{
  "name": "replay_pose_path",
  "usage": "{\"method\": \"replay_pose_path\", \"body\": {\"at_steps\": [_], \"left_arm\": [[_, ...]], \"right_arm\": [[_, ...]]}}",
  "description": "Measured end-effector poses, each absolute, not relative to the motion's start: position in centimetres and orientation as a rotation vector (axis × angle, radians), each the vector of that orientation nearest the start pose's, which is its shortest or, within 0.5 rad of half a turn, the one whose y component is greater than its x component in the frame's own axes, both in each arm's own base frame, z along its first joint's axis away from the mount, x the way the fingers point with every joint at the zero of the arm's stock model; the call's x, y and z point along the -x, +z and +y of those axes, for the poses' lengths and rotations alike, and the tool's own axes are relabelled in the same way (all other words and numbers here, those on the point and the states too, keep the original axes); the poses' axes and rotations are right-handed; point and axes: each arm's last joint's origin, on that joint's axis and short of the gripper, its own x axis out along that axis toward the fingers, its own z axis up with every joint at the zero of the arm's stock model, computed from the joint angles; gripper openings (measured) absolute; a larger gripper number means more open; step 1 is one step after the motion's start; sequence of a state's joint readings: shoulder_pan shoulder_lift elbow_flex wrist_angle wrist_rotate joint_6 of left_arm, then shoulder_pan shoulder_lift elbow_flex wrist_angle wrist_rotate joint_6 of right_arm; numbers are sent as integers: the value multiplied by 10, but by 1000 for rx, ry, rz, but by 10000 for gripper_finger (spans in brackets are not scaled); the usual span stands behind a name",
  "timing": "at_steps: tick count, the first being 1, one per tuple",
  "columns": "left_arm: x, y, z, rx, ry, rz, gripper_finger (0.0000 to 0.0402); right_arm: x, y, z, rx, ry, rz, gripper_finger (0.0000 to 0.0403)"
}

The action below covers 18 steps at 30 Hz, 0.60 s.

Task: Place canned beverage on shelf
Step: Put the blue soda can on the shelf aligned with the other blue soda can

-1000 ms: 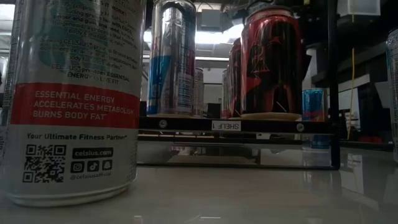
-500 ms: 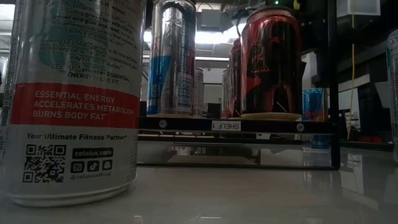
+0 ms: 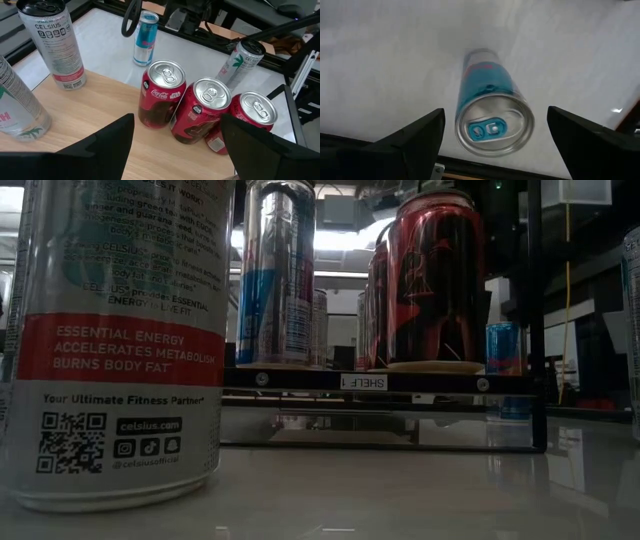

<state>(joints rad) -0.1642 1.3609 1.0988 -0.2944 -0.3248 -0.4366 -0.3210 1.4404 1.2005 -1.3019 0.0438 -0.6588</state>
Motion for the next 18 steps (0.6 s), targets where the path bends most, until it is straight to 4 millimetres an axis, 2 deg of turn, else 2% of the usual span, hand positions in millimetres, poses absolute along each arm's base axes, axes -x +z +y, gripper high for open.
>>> {"method": "replay_pose_path", "body": {"at_steps": [18], "left_arm": [[-295, 306, -40, 289, 271, 498, 289]], "right_arm": [[-227, 265, -77, 298, 234, 1560, 344]]}}
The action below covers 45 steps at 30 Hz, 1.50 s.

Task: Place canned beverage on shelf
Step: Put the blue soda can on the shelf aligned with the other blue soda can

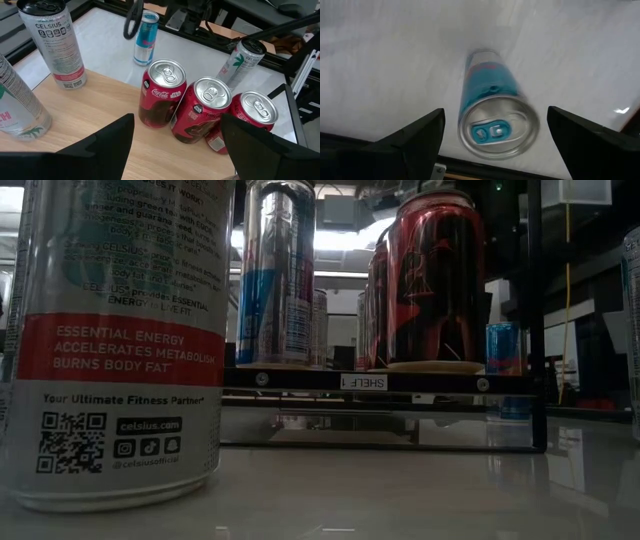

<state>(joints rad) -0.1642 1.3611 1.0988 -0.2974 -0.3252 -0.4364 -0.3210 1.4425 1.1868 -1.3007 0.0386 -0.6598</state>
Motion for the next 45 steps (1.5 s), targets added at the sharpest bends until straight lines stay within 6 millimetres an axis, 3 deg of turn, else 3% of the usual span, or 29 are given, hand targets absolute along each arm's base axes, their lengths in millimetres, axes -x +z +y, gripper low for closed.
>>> {"method": "replay_pose_path", "body": {"at_steps": [10, 19, 27, 35, 45], "left_arm": [[-295, 306, -40, 289, 272, 498, 289], [-295, 306, -40, 289, 271, 497, 289], [-296, 306, -40, 290, 271, 497, 289], [-295, 306, -40, 289, 271, 496, 289], [-295, 306, -39, 286, 277, 495, 289]], "right_arm": [[-217, 235, -76, 287, 162, 1672, 329], [-222, 234, -76, 245, 142, 1611, 264], [-223, 235, -76, 200, 117, 1593, 235], [-223, 235, -75, 10, -36, 1580, 232], [-223, 235, -75, -353, -388, 1543, 231]]}}
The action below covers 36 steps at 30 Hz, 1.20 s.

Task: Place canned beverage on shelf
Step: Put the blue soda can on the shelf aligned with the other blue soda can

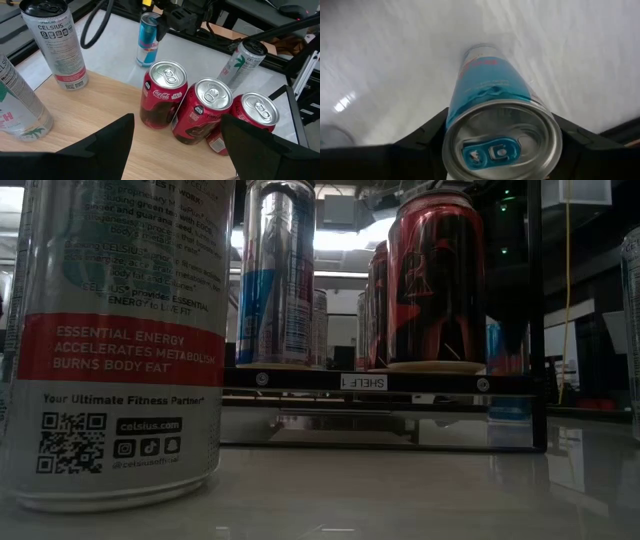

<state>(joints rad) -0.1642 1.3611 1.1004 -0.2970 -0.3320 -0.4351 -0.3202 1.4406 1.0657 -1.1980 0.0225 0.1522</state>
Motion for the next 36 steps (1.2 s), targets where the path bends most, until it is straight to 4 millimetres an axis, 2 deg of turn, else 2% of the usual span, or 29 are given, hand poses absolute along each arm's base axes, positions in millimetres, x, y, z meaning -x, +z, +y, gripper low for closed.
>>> {"method": "replay_pose_path", "body": {"at_steps": [7, 12, 23, 29, 36], "left_arm": [[-296, 306, -39, 286, 278, 495, 289], [-296, 306, -39, 286, 278, 495, 289], [-296, 306, -39, 284, 277, 493, 289], [-296, 306, -39, 284, 277, 493, 289], [-297, 309, -40, 278, 267, 462, 289]], "right_arm": [[-224, 236, -75, -443, -474, 1526, 231], [-229, 254, -76, -467, -488, 1484, 231], [-227, 326, -75, -523, -533, 1433, 231], [-226, 370, -75, -576, -567, 1278, 231], [-222, 416, -72, -635, -512, 1082, 230]]}}
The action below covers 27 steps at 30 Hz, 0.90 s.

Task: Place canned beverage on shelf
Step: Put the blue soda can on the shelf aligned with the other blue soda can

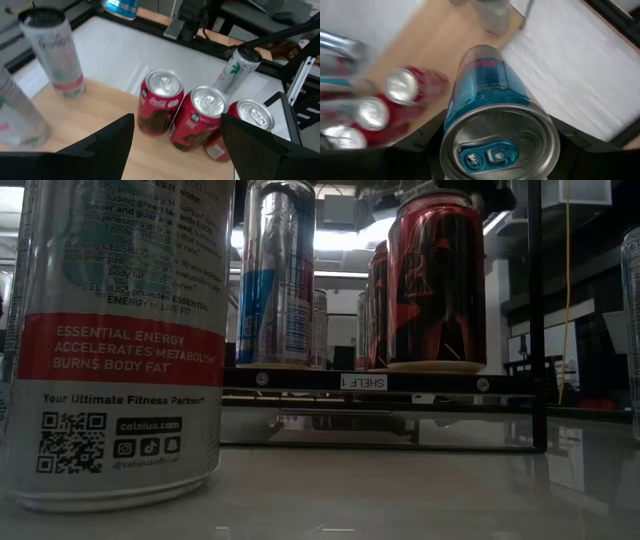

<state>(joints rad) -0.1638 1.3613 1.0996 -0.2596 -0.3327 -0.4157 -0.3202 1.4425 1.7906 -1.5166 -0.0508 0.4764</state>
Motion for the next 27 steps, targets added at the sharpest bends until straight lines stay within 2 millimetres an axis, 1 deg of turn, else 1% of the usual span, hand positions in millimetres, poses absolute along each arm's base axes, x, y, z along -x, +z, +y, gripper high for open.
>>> {"method": "replay_pose_path", "body": {"at_steps": [4, 6, 10, 13, 16, 19, 27], "left_arm": [[-300, 314, -40, 239, 243, 410, 289], [-302, 317, -40, 208, 229, 376, 289], [-304, 324, -41, 142, 204, 309, 289], [-306, 328, -41, 119, 194, 269, 289], [-305, 333, -41, 108, 187, 237, 289], [-300, 340, -43, 113, 178, 209, 289], [-275, 365, -48, 134, 139, 123, 289]], "right_arm": [[-222, 432, -71, -668, -477, 993, 230], [-226, 437, -71, -684, -432, 942, 230], [-239, 445, -66, -698, -331, 814, 230], [-252, 450, -57, -668, -256, 735, 230], [-265, 449, -47, -642, -201, 711, 230], [-277, 444, -38, -623, -181, 725, 230], [-309, 418, -25, -626, -175, 830, 230]]}}
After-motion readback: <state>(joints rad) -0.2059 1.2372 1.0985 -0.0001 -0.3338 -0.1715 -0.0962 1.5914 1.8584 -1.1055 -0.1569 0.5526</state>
